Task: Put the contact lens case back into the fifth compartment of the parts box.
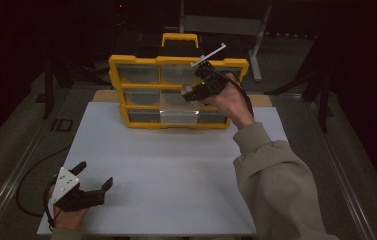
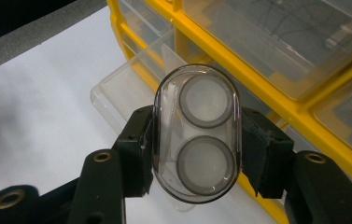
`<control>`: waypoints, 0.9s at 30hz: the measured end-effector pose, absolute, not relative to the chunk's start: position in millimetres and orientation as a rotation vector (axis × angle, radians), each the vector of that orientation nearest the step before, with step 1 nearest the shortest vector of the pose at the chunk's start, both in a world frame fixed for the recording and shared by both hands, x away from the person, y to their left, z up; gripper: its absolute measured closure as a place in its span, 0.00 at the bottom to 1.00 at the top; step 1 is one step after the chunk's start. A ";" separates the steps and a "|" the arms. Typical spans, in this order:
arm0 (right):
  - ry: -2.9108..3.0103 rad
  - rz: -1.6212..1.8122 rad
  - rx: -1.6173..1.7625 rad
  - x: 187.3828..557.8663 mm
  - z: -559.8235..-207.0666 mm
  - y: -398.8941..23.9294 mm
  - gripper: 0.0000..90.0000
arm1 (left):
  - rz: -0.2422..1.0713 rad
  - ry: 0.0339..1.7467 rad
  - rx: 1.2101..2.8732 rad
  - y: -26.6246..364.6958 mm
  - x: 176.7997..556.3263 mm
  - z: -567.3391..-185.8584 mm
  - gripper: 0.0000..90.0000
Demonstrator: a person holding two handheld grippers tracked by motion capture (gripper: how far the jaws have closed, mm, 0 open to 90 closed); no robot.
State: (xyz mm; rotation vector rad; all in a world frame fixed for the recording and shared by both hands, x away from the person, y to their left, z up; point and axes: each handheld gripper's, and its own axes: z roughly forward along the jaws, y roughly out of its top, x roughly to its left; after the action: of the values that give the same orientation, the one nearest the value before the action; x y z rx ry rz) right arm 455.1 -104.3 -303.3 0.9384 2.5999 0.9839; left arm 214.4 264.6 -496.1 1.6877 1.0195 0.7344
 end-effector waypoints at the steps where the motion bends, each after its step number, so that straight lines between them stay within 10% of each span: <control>1: 2.599 0.980 0.939 455.4 -303.9 -102.8 0.55 | 0.733 1.019 1.687 264.6 214.4 -496.1 0.00; 27: 2.591 0.959 0.993 468.8 -323.6 -89.8 0.54 | 0.727 1.018 1.691 264.5 214.7 -496.9 0.00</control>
State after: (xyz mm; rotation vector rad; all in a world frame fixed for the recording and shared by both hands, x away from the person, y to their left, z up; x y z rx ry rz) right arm 468.8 -89.8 -323.6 0.9930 2.5911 0.9589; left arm 214.7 264.5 -496.9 1.6910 1.0177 0.7266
